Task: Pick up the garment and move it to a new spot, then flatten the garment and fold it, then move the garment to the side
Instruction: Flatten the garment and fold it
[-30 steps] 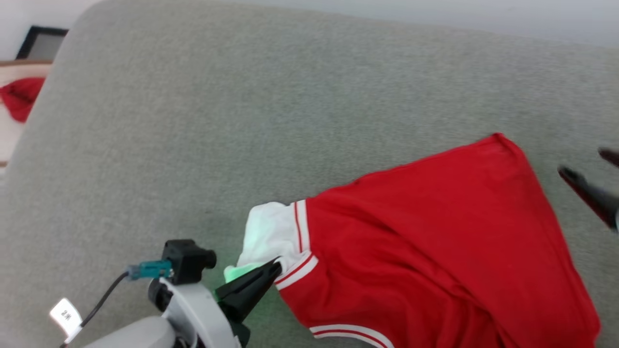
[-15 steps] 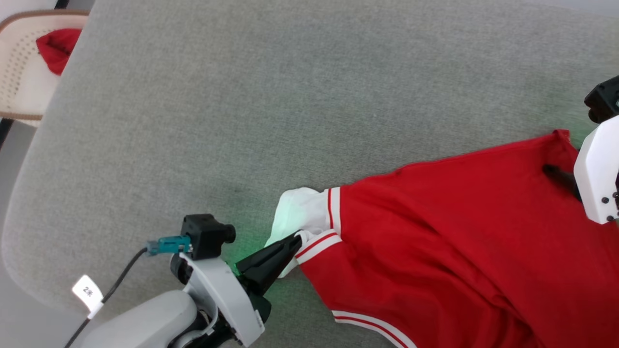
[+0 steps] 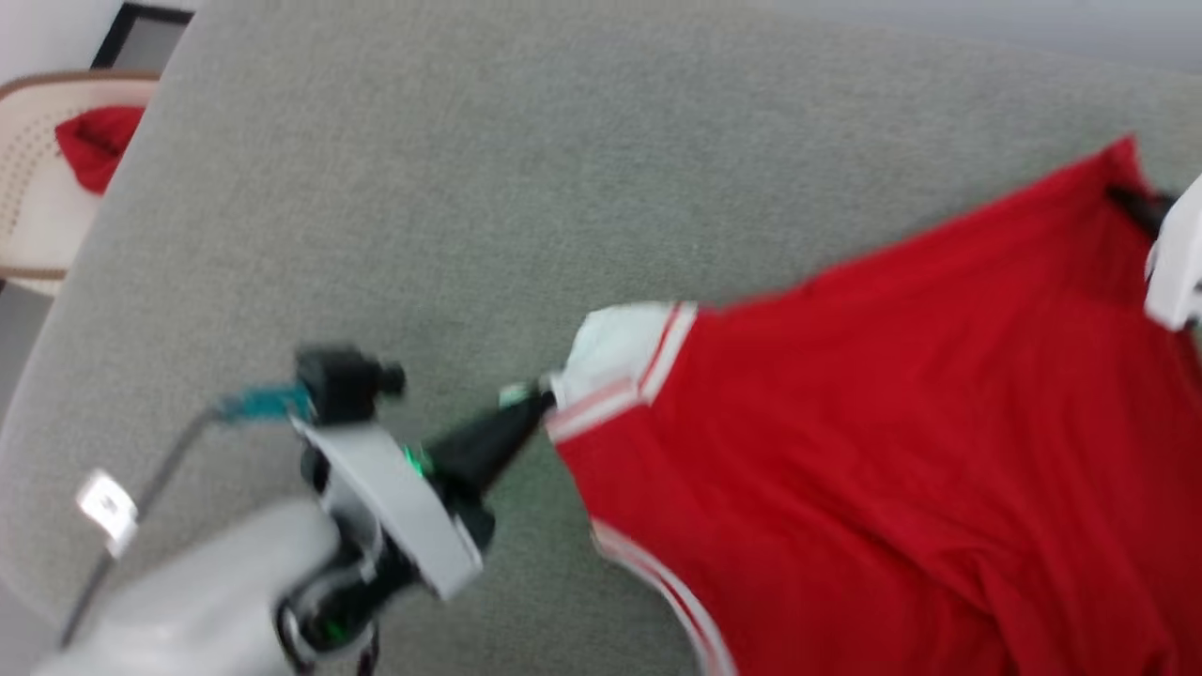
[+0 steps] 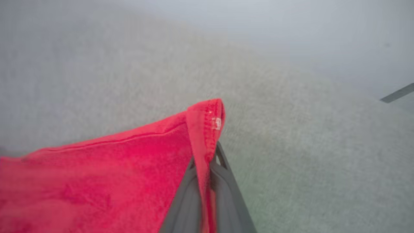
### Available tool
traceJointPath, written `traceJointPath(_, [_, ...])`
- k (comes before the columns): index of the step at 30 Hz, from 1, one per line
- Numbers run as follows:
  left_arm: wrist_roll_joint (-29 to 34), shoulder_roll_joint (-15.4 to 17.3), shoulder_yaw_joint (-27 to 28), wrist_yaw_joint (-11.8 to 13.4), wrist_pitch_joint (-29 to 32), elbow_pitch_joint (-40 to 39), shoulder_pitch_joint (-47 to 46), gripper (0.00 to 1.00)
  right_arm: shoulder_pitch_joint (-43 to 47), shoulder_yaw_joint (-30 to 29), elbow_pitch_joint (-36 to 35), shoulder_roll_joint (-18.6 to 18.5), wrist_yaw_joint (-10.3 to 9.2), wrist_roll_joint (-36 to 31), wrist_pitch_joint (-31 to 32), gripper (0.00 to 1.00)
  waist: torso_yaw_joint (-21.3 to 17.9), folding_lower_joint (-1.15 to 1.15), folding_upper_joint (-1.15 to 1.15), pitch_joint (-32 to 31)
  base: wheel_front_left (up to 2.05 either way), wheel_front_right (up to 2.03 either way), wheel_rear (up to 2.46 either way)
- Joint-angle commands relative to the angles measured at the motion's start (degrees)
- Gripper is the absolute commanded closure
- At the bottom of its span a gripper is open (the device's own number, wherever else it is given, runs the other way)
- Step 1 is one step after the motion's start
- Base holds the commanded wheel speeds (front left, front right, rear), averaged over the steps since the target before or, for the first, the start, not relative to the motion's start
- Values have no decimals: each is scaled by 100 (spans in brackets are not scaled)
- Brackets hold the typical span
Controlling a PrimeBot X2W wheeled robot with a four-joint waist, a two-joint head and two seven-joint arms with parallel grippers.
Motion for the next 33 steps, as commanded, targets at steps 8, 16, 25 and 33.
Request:
traceJointPath(8, [-1863, -142, 1390, -14, 1001, 483, -1960, 100, -1732, -1518, 1308, 712, -6, -1005, -1401, 100, -517, 0, 0, 63, 0, 0, 0])
traceJointPath(16, [-1858, -983, 2241, -6, 1196, 3251, -4783, 100, -3562, -2650, 2228, 1256, -9, -1704, -2756, 100, -901, 0, 0, 635, 0, 0, 0])
traceJointPath(25, [-1772, -1432, 2644, -4, 920, 3721, -5651, 100, -4356, -2884, 2954, 1488, -13, -2272, -3514, 100, -1028, 0, 0, 946, 0, 0, 0])
traceJointPath(33, [-1741, -1383, 2546, -9, 1268, 2740, -3918, 100, -3492, -2133, 2948, 1624, -7, -1799, -3554, 100, -1001, 0, 0, 1050, 0, 0, 0])
